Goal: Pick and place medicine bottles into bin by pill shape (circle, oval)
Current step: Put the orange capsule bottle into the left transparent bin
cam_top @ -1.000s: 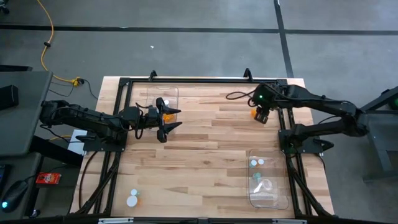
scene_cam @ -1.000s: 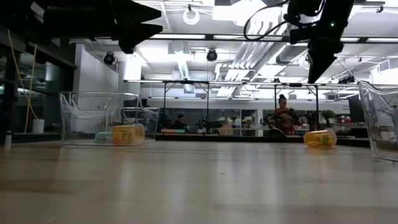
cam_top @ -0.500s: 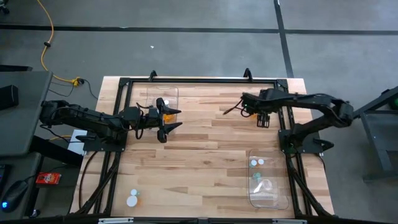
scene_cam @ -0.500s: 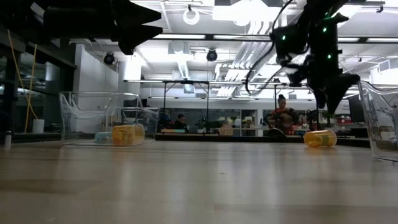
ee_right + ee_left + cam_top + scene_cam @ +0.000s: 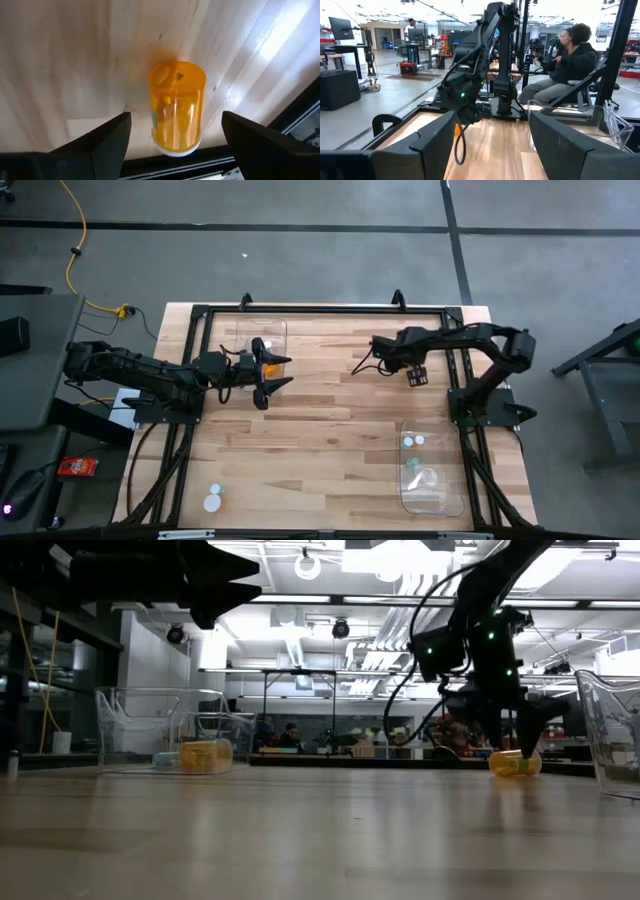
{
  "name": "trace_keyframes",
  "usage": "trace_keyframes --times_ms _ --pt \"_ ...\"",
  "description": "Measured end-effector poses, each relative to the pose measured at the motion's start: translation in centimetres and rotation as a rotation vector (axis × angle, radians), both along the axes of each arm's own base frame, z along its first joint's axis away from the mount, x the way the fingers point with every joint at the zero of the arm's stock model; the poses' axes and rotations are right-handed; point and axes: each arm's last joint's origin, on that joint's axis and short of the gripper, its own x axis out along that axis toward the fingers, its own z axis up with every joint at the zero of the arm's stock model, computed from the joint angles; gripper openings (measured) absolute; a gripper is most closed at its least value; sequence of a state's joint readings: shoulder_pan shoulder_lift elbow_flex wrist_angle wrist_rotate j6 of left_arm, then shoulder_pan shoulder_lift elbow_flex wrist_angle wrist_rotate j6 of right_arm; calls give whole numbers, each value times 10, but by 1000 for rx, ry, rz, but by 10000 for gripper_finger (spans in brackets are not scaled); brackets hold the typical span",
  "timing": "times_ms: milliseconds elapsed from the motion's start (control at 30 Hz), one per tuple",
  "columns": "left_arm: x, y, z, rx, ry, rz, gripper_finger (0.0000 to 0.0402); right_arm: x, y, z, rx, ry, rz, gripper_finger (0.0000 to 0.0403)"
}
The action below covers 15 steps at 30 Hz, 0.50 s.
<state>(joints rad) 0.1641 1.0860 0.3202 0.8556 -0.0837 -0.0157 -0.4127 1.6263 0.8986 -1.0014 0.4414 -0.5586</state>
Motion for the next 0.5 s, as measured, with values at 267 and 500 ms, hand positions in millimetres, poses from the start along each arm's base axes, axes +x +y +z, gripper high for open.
trace_keyframes --times_ms 267,500 --pt "0 0 0 -7 -2 -1 245 -2 -15 -17 7 60 -41 305" --pt "0 0 0 -7 -3 -1 246 -3 -25 -30 13 76 -79 304"
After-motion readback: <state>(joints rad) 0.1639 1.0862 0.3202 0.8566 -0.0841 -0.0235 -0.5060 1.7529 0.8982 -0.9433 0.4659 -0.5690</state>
